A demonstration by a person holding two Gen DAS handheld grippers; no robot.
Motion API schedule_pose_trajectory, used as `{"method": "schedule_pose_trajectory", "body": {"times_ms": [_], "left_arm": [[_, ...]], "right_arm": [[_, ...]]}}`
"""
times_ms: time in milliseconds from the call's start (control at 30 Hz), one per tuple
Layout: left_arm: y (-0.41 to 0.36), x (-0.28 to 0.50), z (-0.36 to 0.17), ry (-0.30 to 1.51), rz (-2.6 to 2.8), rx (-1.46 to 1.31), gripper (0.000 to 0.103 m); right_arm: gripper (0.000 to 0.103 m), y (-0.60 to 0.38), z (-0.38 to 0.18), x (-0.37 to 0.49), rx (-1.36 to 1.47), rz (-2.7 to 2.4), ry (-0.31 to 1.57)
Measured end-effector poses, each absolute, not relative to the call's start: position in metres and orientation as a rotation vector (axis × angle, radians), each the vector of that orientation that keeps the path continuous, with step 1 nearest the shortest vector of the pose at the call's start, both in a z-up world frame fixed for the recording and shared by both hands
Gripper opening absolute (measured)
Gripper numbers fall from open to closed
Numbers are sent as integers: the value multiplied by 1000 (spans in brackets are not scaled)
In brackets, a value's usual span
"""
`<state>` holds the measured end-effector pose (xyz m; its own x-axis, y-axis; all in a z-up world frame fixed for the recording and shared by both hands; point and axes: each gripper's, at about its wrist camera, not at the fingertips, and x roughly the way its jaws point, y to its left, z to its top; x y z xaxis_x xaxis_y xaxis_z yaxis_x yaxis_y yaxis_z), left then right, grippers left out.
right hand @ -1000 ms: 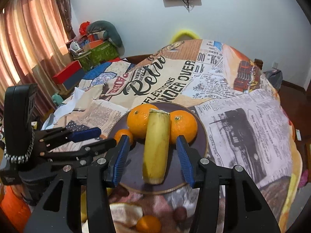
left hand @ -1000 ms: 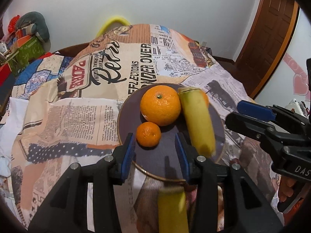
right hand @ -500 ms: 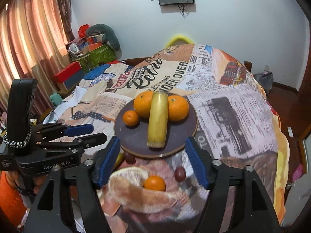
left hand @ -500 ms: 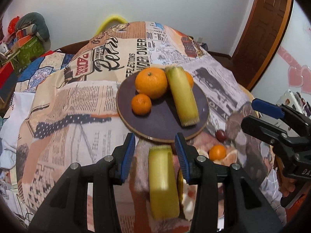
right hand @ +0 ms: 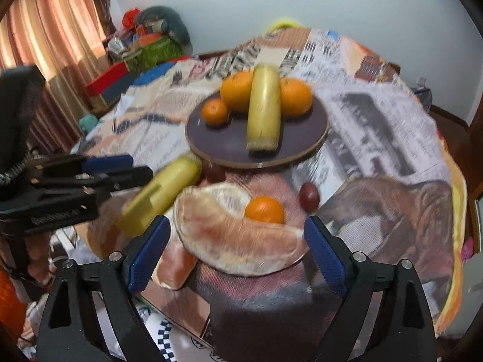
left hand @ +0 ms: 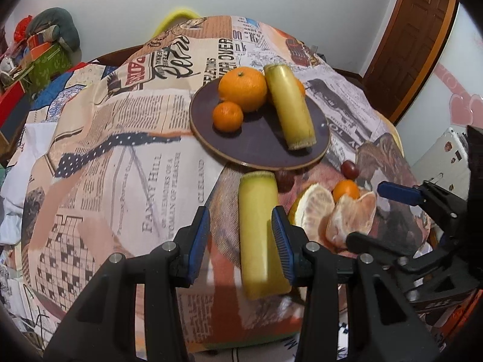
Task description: Organize fruits
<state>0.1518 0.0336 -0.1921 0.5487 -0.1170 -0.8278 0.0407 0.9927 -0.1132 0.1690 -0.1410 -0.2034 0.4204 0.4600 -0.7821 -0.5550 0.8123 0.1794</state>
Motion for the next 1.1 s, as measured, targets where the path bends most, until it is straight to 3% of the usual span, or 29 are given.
{"method": "schedule_pose_trajectory", "body": {"times_ms": [67, 133, 200, 467, 833, 1100], "left_arm": [[35, 149, -195, 993, -90, -81, 42], [36, 148, -199, 1000, -89, -86, 43], [37, 147, -199, 994, -83, -91, 47], [34, 151, -201, 1000, -98, -96, 47], [20, 168, -213, 1018, -119, -98, 47], [19, 186, -226, 1052, -135, -149, 37]], "right_arm": [[101, -137, -209, 169, -140, 617, 946], [102, -135, -209, 167, -161, 606, 933], [102, -132, -210, 169, -180, 593, 931], [102, -137, -225, 183, -105, 613, 997], [100, -162, -214, 170, -72, 593, 949], [100, -174, -203, 173, -38, 579, 930]]}}
